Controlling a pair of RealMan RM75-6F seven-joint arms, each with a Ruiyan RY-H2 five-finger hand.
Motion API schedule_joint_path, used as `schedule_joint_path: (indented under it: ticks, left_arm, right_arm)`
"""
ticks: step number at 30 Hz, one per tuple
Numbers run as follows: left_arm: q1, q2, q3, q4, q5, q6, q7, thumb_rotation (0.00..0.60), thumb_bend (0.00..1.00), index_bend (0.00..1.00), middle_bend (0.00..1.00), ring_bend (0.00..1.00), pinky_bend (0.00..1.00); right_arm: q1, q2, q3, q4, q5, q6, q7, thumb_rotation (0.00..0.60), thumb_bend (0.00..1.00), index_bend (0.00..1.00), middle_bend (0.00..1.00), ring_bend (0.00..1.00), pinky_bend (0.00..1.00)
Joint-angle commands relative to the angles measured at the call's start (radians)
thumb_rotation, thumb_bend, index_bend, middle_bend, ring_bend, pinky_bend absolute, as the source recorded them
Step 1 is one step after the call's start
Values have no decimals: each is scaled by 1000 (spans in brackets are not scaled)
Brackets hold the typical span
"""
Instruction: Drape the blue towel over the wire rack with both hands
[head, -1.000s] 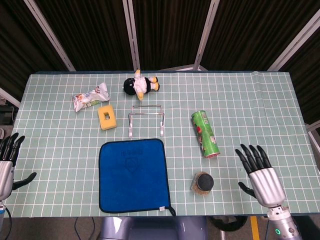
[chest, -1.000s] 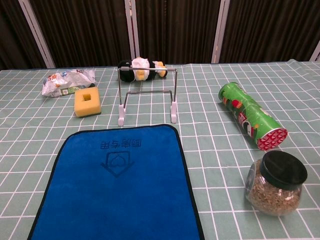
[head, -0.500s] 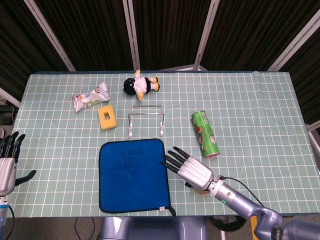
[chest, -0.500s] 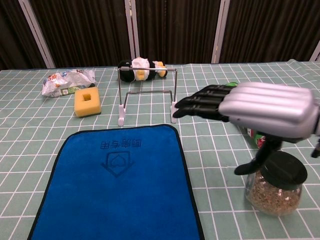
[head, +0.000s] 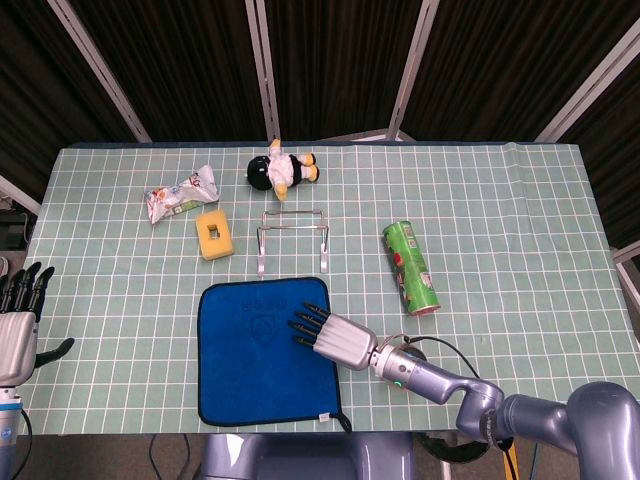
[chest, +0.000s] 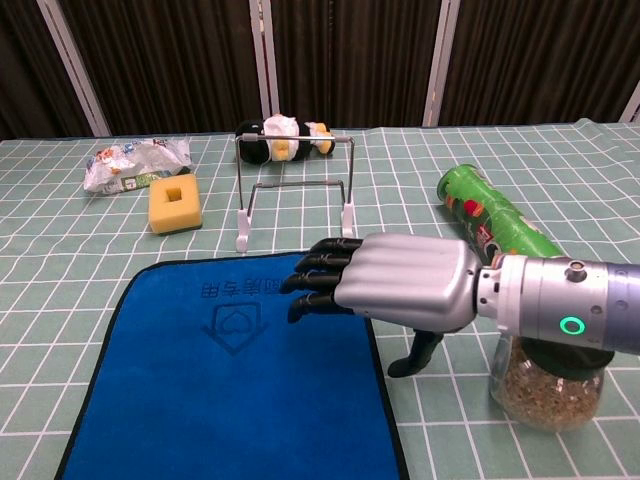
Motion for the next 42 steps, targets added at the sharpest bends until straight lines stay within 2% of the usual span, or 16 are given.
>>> schedule_joint_path:
  ticks: [1,9,22,34,42]
  left_arm:
    - [-1,-1,-1,1,-3,-1,1,600,0,0,0,0,0]
    - [-7,-1,-2,6,-17,-9,-1,600,0,0,0,0,0]
    - [-10,-2,1,5,-20,-7,3,600,1,0,0,0,0]
    - [-12,-4,3,5,-23,-7,8,600,1,0,0,0,0]
    - [-15,-4,1,6,-29,-10,5,600,0,0,0,0,0]
  right_arm:
    - [16,-23,-7,25,7,5,-7,600,69,172,52,0,0]
    - [48,-38,-12,59,12,45,-19,600,69,173,56,0,0]
    - [75,-44,-48,121,28,62,-50,600,69,175,59,0,0]
    - [96,-84,-71,165,48,70,-29,600,69,193,64,0,0]
    - [105,-103,-74,192,48,115,8,600,69,208,84,0,0]
